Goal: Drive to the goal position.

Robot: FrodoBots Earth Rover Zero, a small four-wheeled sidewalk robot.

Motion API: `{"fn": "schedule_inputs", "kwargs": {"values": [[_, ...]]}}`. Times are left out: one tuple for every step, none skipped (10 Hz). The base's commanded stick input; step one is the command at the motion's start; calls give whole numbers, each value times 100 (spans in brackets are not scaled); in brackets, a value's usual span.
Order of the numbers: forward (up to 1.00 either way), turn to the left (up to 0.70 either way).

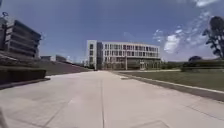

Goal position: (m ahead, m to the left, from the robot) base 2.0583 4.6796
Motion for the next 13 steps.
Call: {"fn": "schedule_inputs", "kwargs": {"values": [[70,0],[70,0],[70,0],[70,0],[70,0],[70,0],[70,0],[70,0],[70,0],[70,0],[70,0],[70,0],[70,0]]}}
